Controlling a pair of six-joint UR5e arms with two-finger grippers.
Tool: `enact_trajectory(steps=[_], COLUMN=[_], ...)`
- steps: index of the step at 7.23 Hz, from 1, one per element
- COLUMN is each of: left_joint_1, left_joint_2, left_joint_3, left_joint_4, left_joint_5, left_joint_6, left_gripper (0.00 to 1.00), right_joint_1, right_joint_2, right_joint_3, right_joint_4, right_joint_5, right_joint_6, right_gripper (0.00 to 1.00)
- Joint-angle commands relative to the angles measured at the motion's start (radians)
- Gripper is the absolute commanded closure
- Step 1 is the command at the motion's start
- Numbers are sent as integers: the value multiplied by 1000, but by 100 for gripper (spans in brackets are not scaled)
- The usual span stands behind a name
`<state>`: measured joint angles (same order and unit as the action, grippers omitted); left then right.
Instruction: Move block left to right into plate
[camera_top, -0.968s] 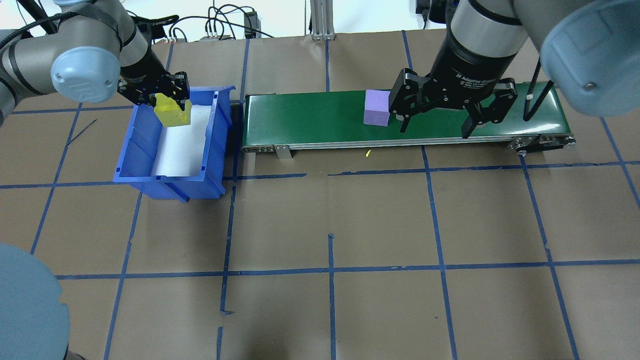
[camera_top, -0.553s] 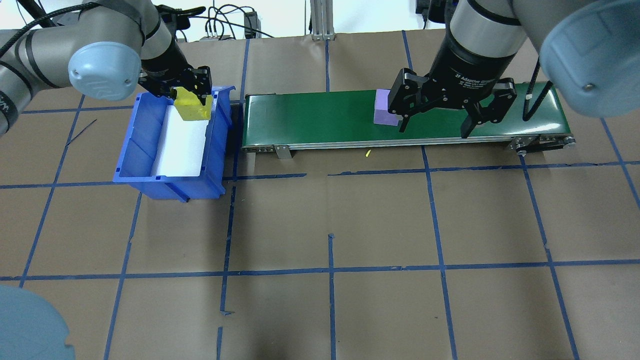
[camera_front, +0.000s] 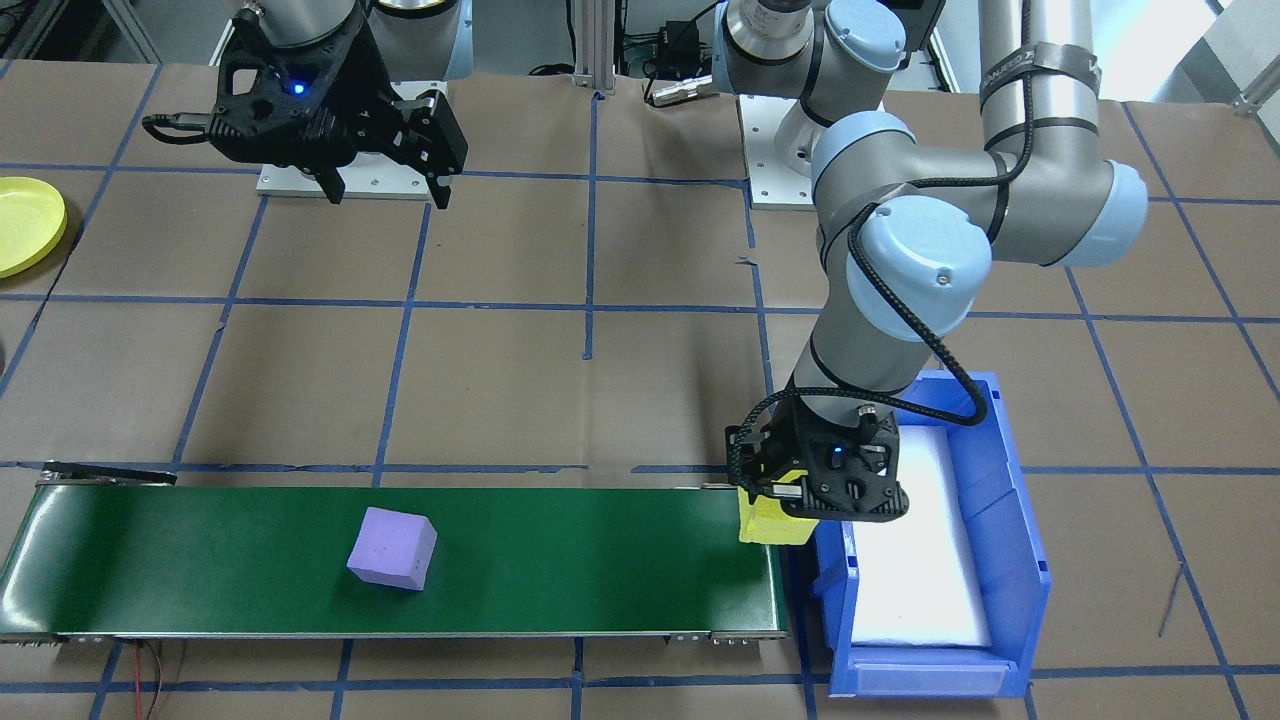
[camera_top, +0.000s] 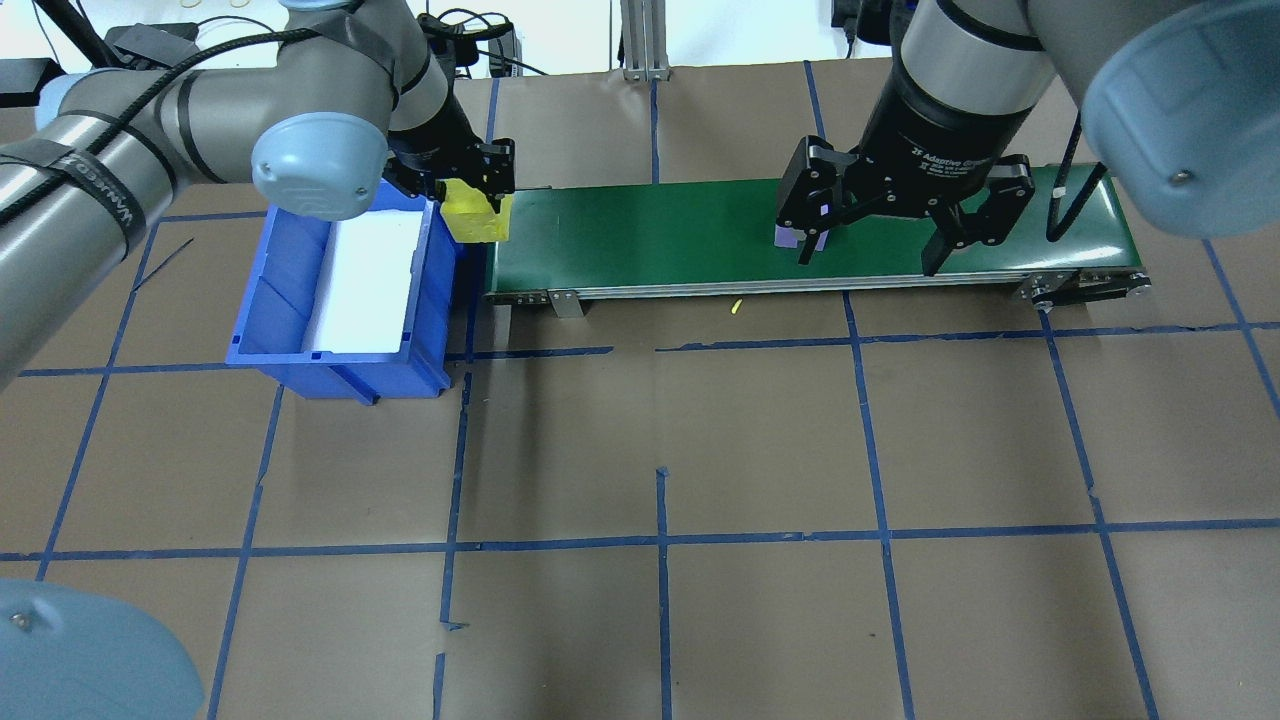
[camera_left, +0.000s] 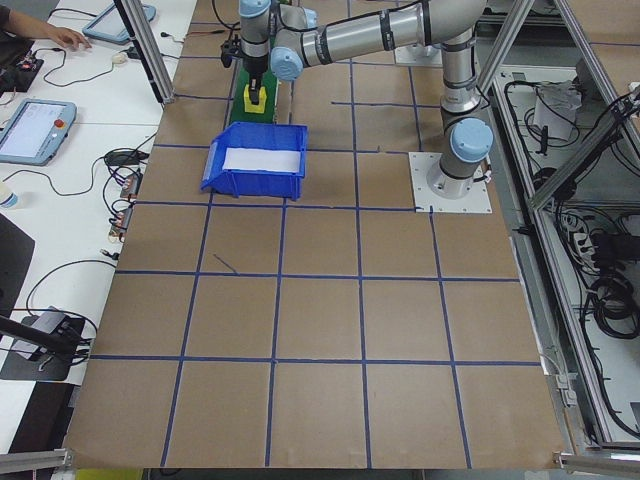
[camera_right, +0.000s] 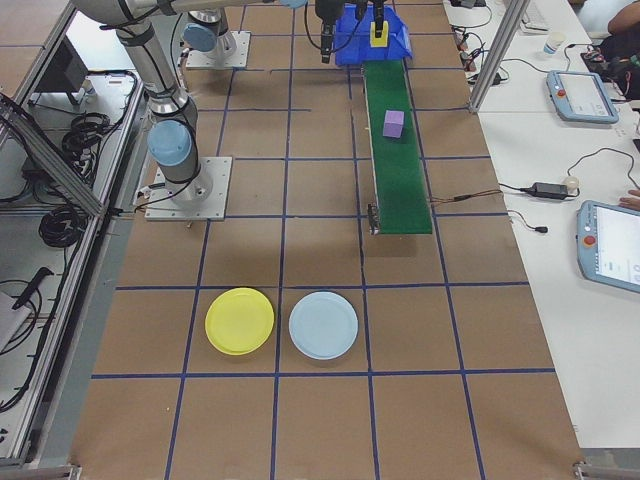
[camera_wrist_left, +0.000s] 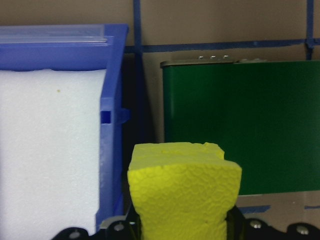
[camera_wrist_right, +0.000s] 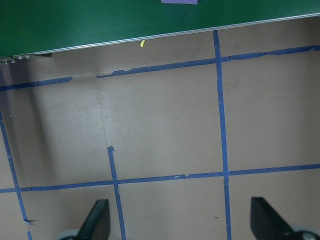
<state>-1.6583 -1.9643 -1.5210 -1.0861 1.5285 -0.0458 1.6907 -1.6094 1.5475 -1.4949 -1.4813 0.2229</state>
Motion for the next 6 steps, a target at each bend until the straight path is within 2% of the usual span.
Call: enact_trajectory(steps=[1,2,3,4,5,6], left_joint_1=[-82,-89,-89,-89,-89,-89], left_joint_2=[-54,-65,-94,-111,-113,-111], left_joint_3=[1,2,5,4,2,-17], left_joint_4=[66,69,125,141,153,152], left_joint_5=[19,31,33,98,105,101], left_joint_6=[-23,-38,-28,-49,-61,-48], left_gripper=[98,98,98,97,97,93], right_joint_1=[6,-17,-44,-74,-86,-110], right_joint_2=[19,25,34,74,127,163], right_joint_3=[3,2,3,14,34,60], right_joint_4=[7,11,13,4,-7,-74], right_joint_5=[-2,-8,-14,-13,-34,-104], right_joint_6=[-2,-19,-19,-23,-23,-19], right_gripper=[0,0,0,0,0,1])
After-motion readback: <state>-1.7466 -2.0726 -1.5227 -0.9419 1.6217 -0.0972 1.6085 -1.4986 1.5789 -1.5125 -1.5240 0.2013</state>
